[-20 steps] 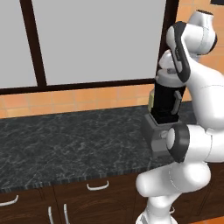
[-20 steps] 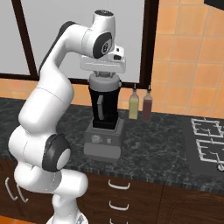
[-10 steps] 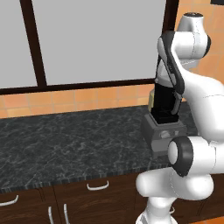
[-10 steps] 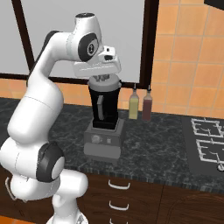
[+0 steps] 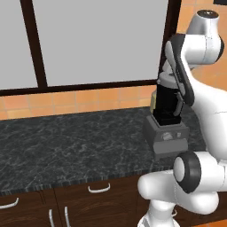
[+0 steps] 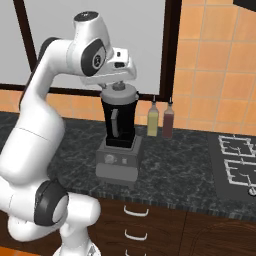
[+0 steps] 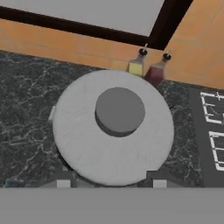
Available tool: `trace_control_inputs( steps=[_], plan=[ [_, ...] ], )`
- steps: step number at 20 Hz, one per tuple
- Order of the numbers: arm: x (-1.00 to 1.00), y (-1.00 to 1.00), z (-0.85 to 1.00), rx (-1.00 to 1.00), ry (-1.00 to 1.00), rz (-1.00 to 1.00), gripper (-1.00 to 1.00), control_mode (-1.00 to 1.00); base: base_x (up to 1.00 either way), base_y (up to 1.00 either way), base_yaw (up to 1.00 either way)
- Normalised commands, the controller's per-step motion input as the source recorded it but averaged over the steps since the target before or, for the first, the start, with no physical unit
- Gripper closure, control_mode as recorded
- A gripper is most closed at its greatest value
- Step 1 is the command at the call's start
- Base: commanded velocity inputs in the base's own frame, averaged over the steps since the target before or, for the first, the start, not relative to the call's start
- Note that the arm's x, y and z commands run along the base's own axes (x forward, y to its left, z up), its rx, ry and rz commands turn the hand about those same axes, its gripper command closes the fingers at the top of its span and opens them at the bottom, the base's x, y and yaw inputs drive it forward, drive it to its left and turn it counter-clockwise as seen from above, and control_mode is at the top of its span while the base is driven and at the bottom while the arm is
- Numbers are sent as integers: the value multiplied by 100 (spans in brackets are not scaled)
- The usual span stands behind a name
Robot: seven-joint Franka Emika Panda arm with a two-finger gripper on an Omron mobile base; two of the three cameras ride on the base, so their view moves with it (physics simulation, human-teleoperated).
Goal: Close the lid blender by securely placing the lid on top.
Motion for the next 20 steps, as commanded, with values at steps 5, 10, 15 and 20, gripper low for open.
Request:
trace_control_inputs(
  steps=[5,10,15,20],
  plan=[
    [-88,-9,51,4,-53,-3,-100,-100,0,0,0],
    [-100,-21,64,3,-69,0,-100,-100,0,0,0],
    [-100,-6,99,6,-64,0,-100,-100,0,0,0],
    [-100,-7,90,11,-69,2,-100,-100,0,0,0]
  ],
)
